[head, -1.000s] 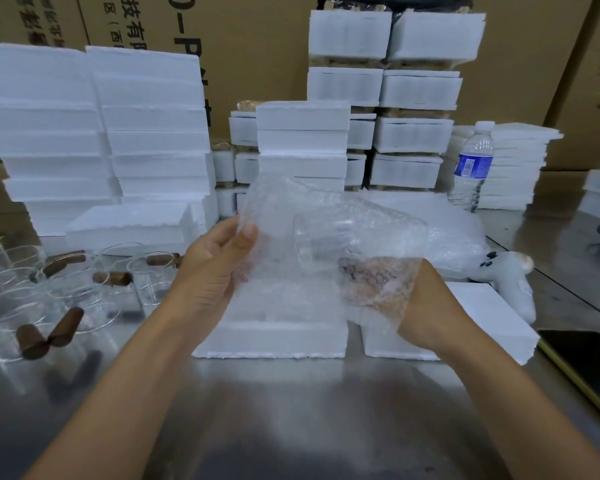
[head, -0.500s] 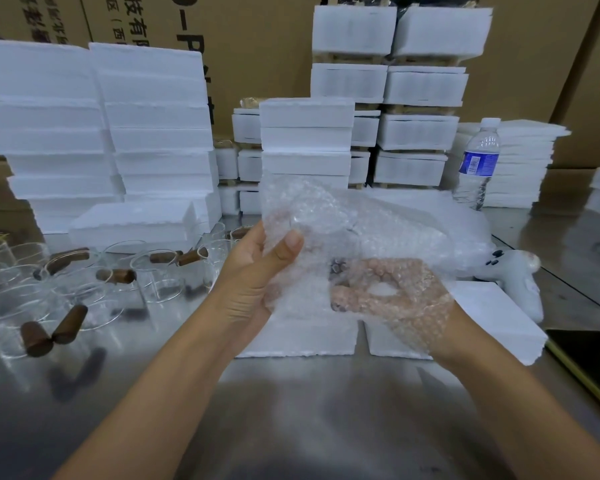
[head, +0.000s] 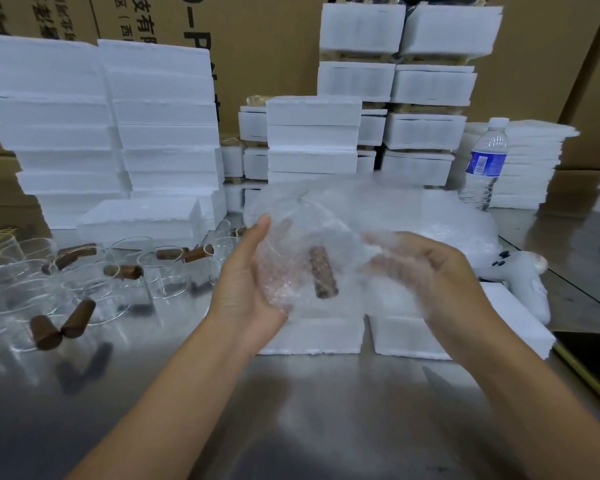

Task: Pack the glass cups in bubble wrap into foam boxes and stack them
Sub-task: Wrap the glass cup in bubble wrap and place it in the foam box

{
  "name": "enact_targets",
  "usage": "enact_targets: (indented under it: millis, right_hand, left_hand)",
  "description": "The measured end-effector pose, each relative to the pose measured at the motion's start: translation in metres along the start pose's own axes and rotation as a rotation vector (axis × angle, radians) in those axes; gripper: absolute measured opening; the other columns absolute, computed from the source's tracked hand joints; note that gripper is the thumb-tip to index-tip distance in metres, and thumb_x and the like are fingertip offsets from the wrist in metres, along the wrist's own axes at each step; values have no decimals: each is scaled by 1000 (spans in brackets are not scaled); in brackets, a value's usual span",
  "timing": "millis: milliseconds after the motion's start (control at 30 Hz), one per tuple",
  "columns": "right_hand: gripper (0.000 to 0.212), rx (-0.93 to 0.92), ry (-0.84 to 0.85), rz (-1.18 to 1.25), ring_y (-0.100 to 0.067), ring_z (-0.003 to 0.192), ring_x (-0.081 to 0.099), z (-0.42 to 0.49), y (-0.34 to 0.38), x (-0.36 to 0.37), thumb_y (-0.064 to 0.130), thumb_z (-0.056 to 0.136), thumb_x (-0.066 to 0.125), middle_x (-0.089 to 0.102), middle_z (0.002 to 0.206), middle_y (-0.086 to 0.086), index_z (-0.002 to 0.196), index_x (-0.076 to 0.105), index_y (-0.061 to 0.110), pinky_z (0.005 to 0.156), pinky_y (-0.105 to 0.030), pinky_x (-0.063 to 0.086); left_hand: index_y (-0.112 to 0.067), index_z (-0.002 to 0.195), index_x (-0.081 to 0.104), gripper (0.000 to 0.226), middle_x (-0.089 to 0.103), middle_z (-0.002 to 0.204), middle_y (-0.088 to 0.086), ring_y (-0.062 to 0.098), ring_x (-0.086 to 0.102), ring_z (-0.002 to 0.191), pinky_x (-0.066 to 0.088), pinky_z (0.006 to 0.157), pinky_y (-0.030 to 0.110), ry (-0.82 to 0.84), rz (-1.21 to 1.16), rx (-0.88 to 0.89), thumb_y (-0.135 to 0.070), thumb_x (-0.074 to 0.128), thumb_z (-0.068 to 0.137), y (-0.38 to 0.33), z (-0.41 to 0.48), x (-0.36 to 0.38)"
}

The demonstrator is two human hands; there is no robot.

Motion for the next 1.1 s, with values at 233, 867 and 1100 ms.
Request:
enact_targets:
  millis: [233,867,1100]
  right_hand:
    - [75,103,-375,254,3,100,61,5,-16,-18,80,50,64,65,105,17,110,53,37,99,-36,45]
    - [25,42,-250,181,-8,70,63,-2,-8,-7,40,67,67,68,66,7,76,71,17,81,-28,52]
    - [13,137,-344,431,-6,66,61,-1,-13,-16,34,67,67,66,67,8,64,75,24,66,-17,51]
  left_hand:
    - [-6,101,73,40,70,110,14,29,70,95,57,78,49,47,-291,33,-35,67,75,-6,1,-5]
    - [-8,133,52,69,57,132,19,35,54,123,45,102,44,87,-138,-69,-44,64,75,18,2,8]
    - [-8,127,60,81,59,130,16,32,55,122,44,101,47,234,-90,-117,-17,91,53,21,-1,13]
Point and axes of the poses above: each hand's wrist, its own z-axis towards the middle knuckle, its own x-axis out of the palm, y = z × x, the point moved 5 cm from there along z, towards the middle knuckle
